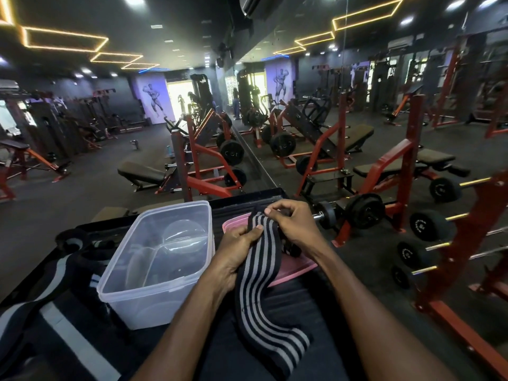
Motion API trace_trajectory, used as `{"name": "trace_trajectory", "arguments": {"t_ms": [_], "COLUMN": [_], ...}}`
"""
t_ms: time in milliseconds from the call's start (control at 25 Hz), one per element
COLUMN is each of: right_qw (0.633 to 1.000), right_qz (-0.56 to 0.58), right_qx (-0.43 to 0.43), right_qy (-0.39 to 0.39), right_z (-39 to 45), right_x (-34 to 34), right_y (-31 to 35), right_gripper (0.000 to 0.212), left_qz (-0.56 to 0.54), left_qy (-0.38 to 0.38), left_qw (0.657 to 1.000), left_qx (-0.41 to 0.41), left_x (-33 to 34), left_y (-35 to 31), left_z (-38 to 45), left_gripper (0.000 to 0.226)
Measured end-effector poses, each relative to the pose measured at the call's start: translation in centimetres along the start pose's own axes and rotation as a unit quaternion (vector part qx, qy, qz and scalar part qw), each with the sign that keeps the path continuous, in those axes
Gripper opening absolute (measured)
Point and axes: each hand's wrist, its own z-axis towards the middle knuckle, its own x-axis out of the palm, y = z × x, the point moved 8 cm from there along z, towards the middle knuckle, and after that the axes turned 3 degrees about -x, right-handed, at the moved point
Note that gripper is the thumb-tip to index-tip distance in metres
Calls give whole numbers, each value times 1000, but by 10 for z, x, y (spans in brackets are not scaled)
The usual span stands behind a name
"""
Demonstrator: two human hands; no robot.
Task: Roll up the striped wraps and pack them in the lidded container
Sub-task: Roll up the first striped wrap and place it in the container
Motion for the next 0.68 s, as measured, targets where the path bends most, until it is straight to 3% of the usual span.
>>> {"name": "trace_trajectory", "arguments": {"t_ms": [200, 280, 520, 680], "right_qw": [978, 960, 943, 953], "right_qz": [158, 205, 226, 190], "right_qx": [134, 184, 227, 209], "right_qy": [37, 49, 93, 110], "right_z": [-9, -14, -19, -18], "right_x": [6, 8, 20, 21], "right_y": [-12, -14, -22, -21], "right_gripper": [2, 3, 13, 8], "left_qz": [-39, -42, 20, 80], "left_qy": [129, 142, -75, -112], "left_qw": [986, 983, 995, 985], "left_qx": [-103, -106, 65, 105], "left_x": [15, 18, -9, -20], "left_y": [6, 7, -2, -5], "left_z": [-10, -11, 3, 6], "left_gripper": [28, 31, 23, 18]}}
